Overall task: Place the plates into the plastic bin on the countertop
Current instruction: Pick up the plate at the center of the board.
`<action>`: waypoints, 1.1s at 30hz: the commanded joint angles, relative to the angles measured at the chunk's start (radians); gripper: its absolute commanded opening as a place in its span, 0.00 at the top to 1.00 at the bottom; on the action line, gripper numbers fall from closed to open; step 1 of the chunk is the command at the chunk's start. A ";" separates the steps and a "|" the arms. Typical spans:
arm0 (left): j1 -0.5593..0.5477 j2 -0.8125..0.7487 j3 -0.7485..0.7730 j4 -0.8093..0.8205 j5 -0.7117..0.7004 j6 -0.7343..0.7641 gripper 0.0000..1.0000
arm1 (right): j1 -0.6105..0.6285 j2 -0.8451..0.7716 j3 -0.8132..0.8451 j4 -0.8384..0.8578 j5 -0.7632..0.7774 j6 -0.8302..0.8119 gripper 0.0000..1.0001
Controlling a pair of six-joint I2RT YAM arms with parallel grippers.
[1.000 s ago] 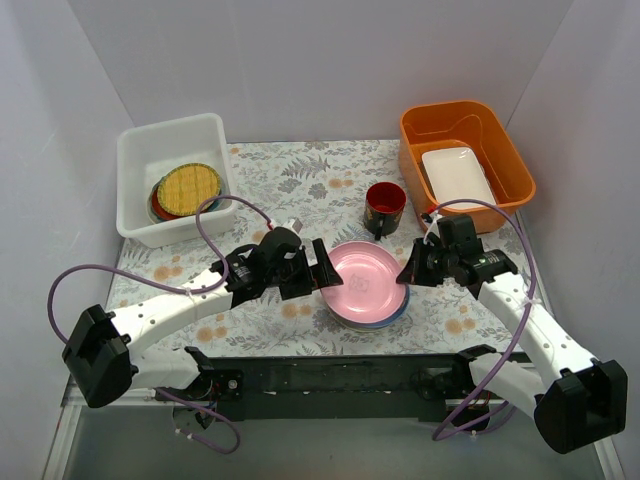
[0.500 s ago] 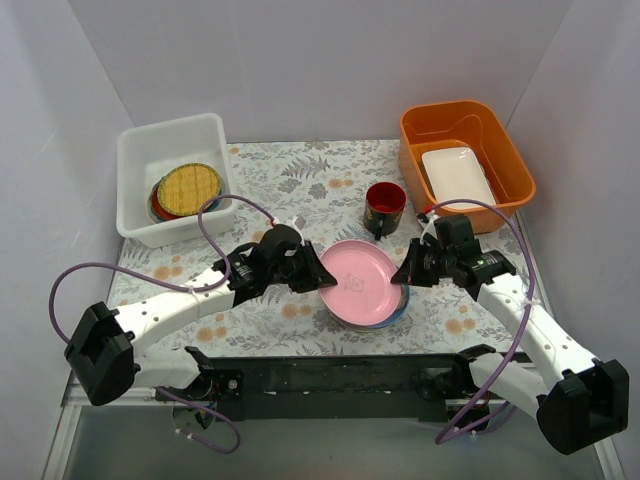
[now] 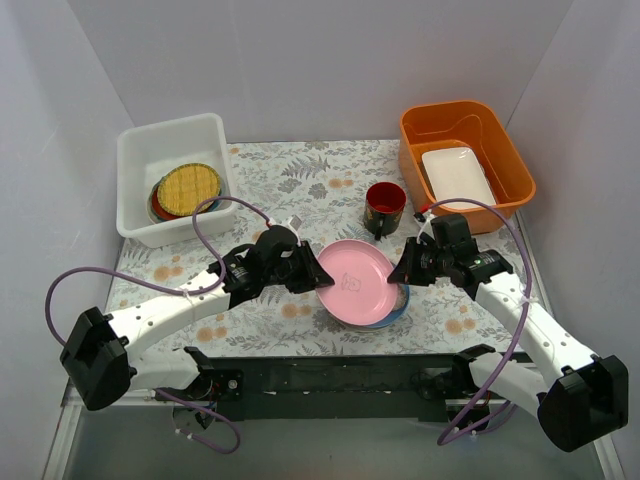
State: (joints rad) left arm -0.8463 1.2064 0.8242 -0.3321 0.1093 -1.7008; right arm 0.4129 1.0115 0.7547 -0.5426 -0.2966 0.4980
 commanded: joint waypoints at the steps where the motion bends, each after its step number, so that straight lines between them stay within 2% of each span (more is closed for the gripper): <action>1: 0.012 -0.013 -0.020 -0.053 -0.056 0.015 1.00 | 0.014 -0.016 0.017 0.084 -0.044 0.034 0.78; 2: 0.016 -0.013 -0.022 -0.051 -0.053 0.015 1.00 | 0.015 -0.022 0.014 0.084 -0.042 0.033 0.64; 4: 0.023 -0.011 -0.026 -0.041 -0.043 0.015 1.00 | 0.015 -0.027 0.015 0.078 -0.038 0.030 0.52; 5: 0.029 -0.008 -0.028 -0.038 -0.039 0.015 1.00 | 0.015 -0.030 0.015 0.076 -0.038 0.028 0.42; 7: 0.036 0.005 -0.028 -0.028 -0.025 0.023 1.00 | 0.015 -0.033 0.020 0.061 -0.029 0.024 0.32; 8: 0.039 0.012 -0.020 -0.028 -0.023 0.026 1.00 | 0.015 -0.037 0.021 0.056 -0.024 0.022 0.22; 10: 0.047 0.028 -0.013 -0.028 -0.016 0.036 1.00 | 0.015 -0.043 0.023 0.047 -0.012 0.017 0.13; 11: 0.050 0.031 -0.008 -0.028 -0.010 0.038 1.00 | 0.015 -0.048 0.024 0.046 -0.012 0.014 0.05; 16: 0.082 0.035 -0.008 -0.031 0.006 0.050 1.00 | 0.018 -0.041 0.046 0.040 -0.026 -0.006 0.02; 24: 0.233 -0.005 -0.010 -0.050 0.101 0.095 1.00 | 0.055 0.006 0.087 0.070 -0.035 0.016 0.02; 30: 0.335 -0.004 0.075 -0.139 0.115 0.174 1.00 | 0.156 0.071 0.106 0.121 -0.004 0.057 0.02; 33: 0.391 -0.001 0.122 -0.191 0.124 0.204 1.00 | 0.263 0.124 0.130 0.138 0.040 0.076 0.02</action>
State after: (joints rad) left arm -0.5125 1.2434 0.8551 -0.4721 0.1944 -1.5646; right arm 0.5694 1.0878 0.8234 -0.4690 -0.3008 0.5430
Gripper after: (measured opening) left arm 0.172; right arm 0.982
